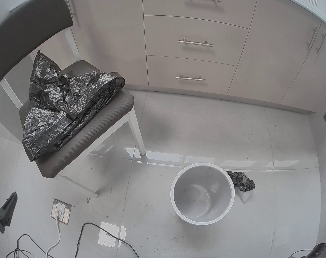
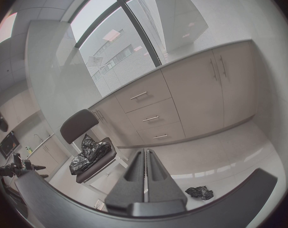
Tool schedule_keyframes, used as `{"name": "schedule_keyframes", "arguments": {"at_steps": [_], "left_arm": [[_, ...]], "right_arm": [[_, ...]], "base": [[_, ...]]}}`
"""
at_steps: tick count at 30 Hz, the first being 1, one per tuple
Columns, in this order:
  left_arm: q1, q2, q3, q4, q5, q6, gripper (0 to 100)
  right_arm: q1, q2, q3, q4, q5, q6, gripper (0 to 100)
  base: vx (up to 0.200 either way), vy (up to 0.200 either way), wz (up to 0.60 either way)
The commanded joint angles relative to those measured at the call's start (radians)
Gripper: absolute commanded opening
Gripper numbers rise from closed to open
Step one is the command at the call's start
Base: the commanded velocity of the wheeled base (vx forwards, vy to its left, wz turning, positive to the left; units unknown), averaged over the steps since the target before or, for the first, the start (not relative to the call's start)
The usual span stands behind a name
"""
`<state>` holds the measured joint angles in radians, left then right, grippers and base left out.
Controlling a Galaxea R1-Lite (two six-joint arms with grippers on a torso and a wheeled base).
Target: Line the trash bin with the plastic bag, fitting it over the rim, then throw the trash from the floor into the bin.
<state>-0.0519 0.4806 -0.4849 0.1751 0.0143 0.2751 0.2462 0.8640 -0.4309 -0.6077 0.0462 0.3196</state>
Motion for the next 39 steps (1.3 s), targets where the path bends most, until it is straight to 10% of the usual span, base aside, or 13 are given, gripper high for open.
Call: {"name": "schedule_keyframes", "arguments": {"at_steps": [1,10,25,39], "left_arm": [[-0.025,0.423,-0.037,-0.062,-0.005,0.338,100],[-0.022,0.638,0.017,-0.312,0.066,0.595,100],[0.093,0.926,0.011,-0.727,0.174,0.662,100],[0.122,0.946,-0.024,-0.764,0.177,0.662,100]], "right_arm": [[0.124,0.372,0.055,-0.234,-0.085,0.078,0],[0.124,0.378,0.058,-0.236,-0.083,0.082,0],[0.124,0.388,0.057,-0.236,-0.081,0.087,0],[0.12,0.395,0.047,-0.239,-0.083,0.131,0]], "base": [[0.0,0.0,0.0],[0.0,0.0,0.0],[0.0,0.0,0.0],[0.0,0.0,0.0]]}}
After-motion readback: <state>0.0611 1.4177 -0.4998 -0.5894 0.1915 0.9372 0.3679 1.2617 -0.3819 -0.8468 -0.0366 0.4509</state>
